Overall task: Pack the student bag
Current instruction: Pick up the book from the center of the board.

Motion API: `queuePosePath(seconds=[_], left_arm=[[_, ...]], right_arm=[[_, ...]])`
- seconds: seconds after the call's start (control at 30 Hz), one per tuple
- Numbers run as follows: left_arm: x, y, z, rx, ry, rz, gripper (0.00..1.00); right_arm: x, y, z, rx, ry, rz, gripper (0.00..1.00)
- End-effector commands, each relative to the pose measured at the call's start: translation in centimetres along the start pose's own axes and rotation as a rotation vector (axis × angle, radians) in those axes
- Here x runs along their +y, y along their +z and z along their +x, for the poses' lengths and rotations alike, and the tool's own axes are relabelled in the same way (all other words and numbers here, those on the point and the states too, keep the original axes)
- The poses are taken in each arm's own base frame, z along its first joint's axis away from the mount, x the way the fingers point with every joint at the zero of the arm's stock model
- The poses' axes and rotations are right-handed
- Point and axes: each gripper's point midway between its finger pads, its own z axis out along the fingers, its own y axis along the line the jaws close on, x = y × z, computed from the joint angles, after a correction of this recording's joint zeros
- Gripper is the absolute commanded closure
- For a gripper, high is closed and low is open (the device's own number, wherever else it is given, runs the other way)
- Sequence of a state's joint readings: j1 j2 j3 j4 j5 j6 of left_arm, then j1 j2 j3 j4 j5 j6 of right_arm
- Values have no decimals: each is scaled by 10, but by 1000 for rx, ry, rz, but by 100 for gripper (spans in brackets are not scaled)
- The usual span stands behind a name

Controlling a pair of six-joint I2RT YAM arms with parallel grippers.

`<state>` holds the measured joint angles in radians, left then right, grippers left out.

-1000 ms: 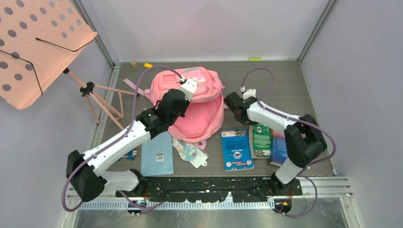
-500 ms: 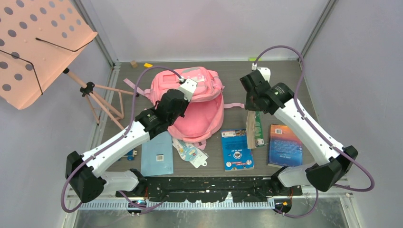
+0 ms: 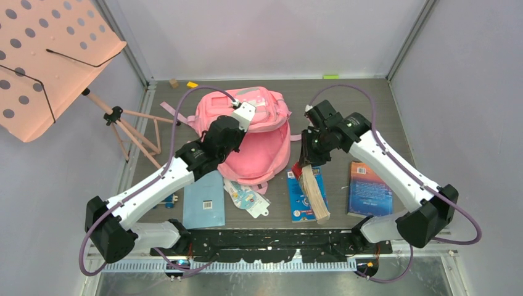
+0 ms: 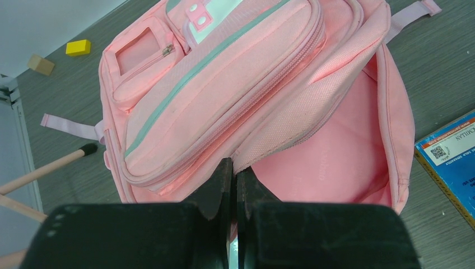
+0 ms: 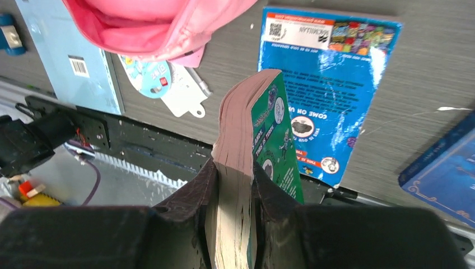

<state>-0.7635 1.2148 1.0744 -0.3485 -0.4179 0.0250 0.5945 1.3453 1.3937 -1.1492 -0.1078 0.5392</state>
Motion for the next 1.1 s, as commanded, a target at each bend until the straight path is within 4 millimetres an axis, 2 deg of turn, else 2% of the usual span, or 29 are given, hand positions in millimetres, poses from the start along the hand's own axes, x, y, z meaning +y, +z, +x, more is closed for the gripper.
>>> queuePosePath(seconds=[0.0, 0.1, 0.23, 0.37, 0.53, 0.73, 0.9, 1.07], left_arm=[[11, -9, -28, -101, -69, -27, 100], [10, -9, -28, -101, -69, -26, 100], [10, -9, -28, -100, -68, -26, 100], [10, -9, -28, -100, -68, -23, 100], [8, -6, -25, -91, -64, -21, 100], [7, -5, -24, -88, -62, -18, 100], [5, -3, -22, -81, -78, -15, 100], [3, 0, -20, -72, -74, -13, 100]], right_arm=[[24, 18, 7, 72, -23, -137, 100], [20, 34, 8, 96, -29, -122, 100], [16, 50, -1, 52, -69, -119, 100], [-7, 67, -5, 11, -106, -34, 100], [-32, 88, 1, 30, -94, 56, 97], [-66, 84, -11, -64, -111, 232, 85], [-73, 79, -9, -78, -124, 259, 71], [-73, 80, 0, -43, -108, 249, 65]])
